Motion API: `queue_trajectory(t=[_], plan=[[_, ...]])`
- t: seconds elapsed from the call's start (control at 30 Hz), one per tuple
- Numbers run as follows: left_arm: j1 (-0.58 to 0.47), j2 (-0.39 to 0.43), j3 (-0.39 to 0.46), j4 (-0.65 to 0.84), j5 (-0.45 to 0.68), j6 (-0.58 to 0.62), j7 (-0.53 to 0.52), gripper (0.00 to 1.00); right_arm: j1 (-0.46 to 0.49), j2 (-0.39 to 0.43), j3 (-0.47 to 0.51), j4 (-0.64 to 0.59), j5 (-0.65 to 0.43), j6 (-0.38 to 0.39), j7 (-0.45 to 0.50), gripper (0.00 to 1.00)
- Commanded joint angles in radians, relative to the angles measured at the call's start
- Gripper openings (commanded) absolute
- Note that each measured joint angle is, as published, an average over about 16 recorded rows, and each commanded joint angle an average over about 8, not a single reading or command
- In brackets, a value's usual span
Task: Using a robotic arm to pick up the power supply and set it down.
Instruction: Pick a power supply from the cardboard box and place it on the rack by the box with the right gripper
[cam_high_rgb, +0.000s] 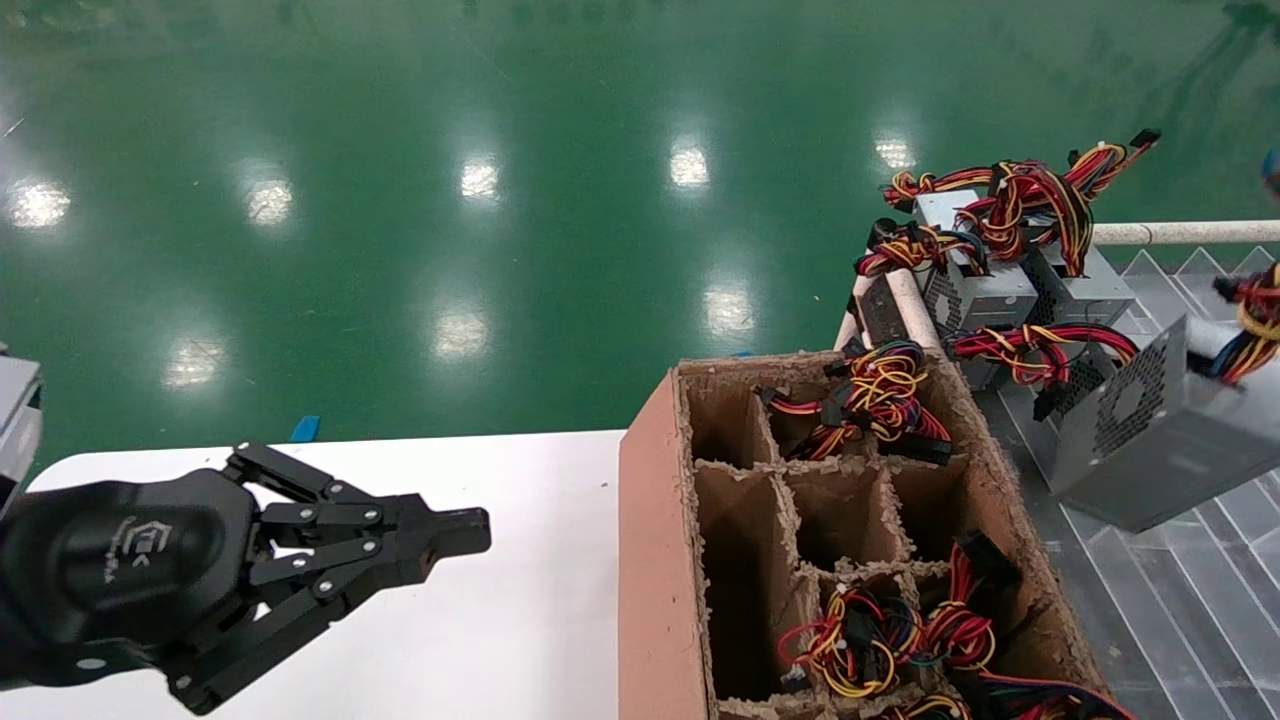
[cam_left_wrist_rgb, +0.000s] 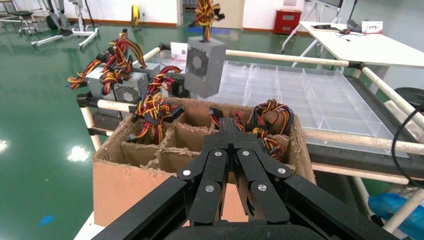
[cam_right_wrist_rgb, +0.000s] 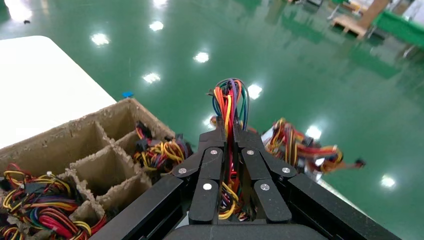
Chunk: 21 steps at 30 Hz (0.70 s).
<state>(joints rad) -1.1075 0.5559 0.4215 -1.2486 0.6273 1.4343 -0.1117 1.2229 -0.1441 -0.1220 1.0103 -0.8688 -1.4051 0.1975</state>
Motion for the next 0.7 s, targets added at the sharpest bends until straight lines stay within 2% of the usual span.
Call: queue_trajectory(t=[0.03, 0.4, 0.53, 0.7], plan=[[0.0, 0.0, 0.0, 0.0, 0.0, 0.0, 0.0, 0.0, -0.036, -0.003, 0.0, -0.026, 0.013, 0.004, -0.019, 0.0], [0.0, 0.0, 0.0, 0.0, 0.0, 0.0, 0.0, 0.0, -0.146, -0.075, 0.003, -0.082, 0.012, 0.113, -0.13, 0.0], [0.0, 0.0, 0.0, 0.0, 0.0, 0.0, 0.0, 0.0, -0.133, -0.124, -0.005, -0.077, -0.002, 0.144, -0.156, 0.0], [0.0, 0.0, 0.0, 0.0, 0.0, 0.0, 0.0, 0.0, -0.07, -0.172, -0.033, -0.071, -0.062, 0.183, -0.169, 0.0]])
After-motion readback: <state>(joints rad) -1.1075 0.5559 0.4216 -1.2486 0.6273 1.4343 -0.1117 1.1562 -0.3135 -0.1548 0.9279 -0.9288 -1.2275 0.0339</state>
